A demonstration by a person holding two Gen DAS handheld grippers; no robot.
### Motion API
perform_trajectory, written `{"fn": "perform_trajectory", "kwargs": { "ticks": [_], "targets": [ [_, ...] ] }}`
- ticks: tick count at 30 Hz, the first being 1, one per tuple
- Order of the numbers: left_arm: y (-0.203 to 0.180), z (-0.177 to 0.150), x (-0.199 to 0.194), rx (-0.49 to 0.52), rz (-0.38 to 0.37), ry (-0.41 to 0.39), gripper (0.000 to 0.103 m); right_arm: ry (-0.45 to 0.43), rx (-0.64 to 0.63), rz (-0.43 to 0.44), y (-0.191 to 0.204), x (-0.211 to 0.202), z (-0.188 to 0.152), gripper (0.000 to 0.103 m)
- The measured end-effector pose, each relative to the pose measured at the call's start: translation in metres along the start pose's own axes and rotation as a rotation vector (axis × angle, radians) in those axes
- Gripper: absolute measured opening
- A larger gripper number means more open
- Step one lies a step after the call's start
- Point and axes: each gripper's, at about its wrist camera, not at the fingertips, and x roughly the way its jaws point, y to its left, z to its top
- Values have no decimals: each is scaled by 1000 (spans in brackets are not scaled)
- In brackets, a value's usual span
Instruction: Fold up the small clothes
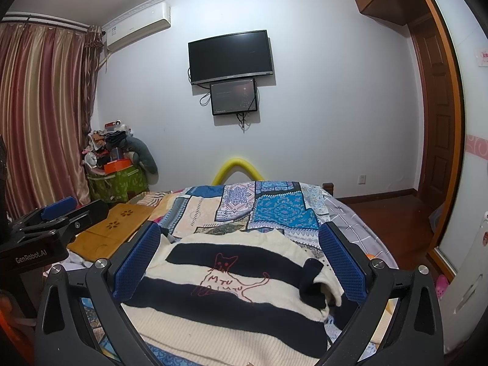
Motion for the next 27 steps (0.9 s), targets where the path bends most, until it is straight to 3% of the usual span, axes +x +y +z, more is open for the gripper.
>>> {"fn": "perform_trajectory", "kwargs": {
  "ticks": [27],
  "targets": [
    [-7, -1, -2, 12, -3, -5, 103, 9, 10, -3, -2, -1, 1, 103]
  ]
}}
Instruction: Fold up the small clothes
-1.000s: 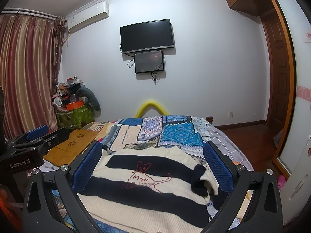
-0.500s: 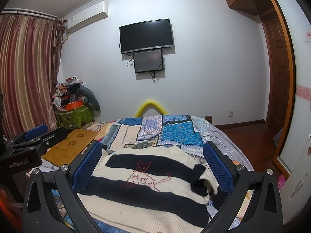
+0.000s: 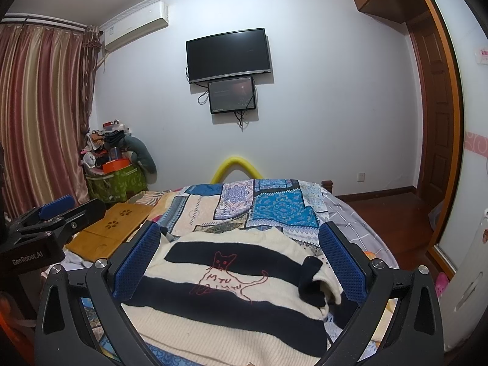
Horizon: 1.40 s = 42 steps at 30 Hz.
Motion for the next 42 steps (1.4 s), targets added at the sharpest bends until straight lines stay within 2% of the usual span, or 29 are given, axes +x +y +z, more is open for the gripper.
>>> {"fn": "perform_trajectory", "kwargs": {
  "ticks": [21, 30, 36, 42],
  "targets": [
    [-1, 1, -1, 3, -9, -2, 103, -1, 0, 1, -1, 1, 0, 103],
    [18, 7, 15, -13, -6, 23, 103, 12, -5, 0, -2, 12, -2, 103],
    [51, 2, 50, -63, 17, 87, 103, 66, 0, -9, -6, 38, -9, 103],
    [93, -21, 105, -66, 108, 217, 103, 178, 11, -15, -18, 79, -20, 103]
  ]
}}
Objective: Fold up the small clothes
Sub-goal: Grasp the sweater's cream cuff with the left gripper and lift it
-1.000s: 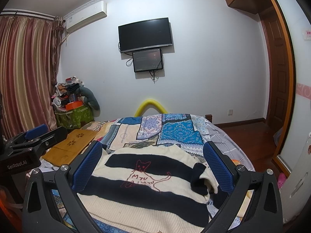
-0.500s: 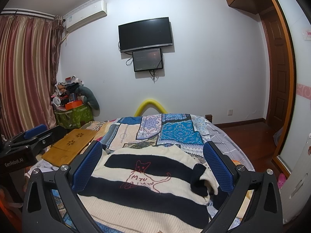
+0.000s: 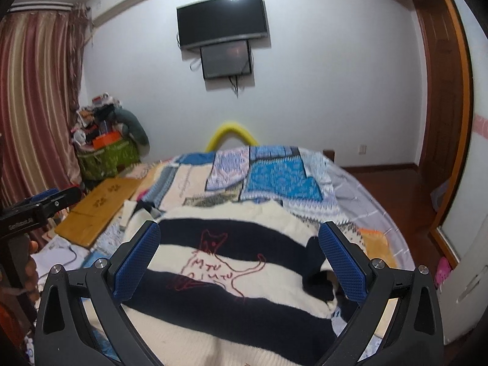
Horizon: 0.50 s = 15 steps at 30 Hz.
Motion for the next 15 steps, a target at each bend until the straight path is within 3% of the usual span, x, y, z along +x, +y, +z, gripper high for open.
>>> {"fn": "perform_trajectory", "kwargs": {
  "ticks": [10, 15],
  "targets": [
    [98, -19, 112, -225, 100, 266, 103, 105, -85, -27, -4, 55, 6, 103],
    [140, -29, 156, -291, 175, 346, 98, 144, -135, -2, -3, 82, 18, 103]
  ]
}}
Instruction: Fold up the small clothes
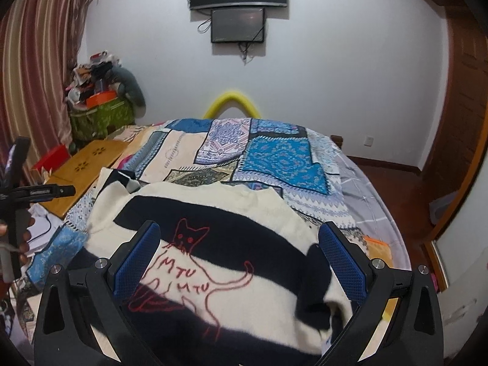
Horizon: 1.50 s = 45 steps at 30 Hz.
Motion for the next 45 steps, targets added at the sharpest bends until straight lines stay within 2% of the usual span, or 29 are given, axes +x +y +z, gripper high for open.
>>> {"fn": "perform_trajectory", "kwargs": {
  "ticks": [5, 11, 13, 16, 18, 21, 24, 26, 29, 31, 36, 38, 45],
  "targets": [
    [20, 12, 36, -45, 52, 68, 84, 41, -35, 44, 2, 24, 8, 103],
    [38, 31, 80, -85, 99, 124, 81, 115, -10, 82, -6, 52, 7, 102],
    [42, 33, 94, -101, 94, 156, 80, 133, 4, 84, -10, 58, 6, 102],
    [44, 32, 116, -124, 85, 207, 69, 158, 23, 86, -15, 66, 2, 102],
    [45, 31, 129, -137, 79, 234, 66, 175, 31, 89, -18, 72, 0, 102],
    [46, 29, 144, -176, 61, 252, 66, 198, 45, 97, -20, 79, -2, 102],
    [42, 31, 148, -183, 46, 241, 58, 209, 48, 98, -22, 84, -3, 102],
    [36, 33, 153, -170, 32, 250, 36, 214, 53, 101, -23, 85, -4, 102],
    [28, 35, 158, -139, 38, 271, 19, 225, 57, 103, -24, 88, -6, 102],
    [22, 37, 156, -101, 53, 265, 7, 231, 57, 107, -25, 88, -7, 102],
    [6, 48, 122, -15, 47, 174, 5, 236, 41, 117, -26, 85, -3, 102],
    [-6, 56, 101, 21, 36, 131, 1, 227, 29, 118, -25, 83, -1, 102],
    [-59, 72, 20, 159, -70, 1, 0, 186, 16, 139, -19, 69, 10, 103]
  ]
}}
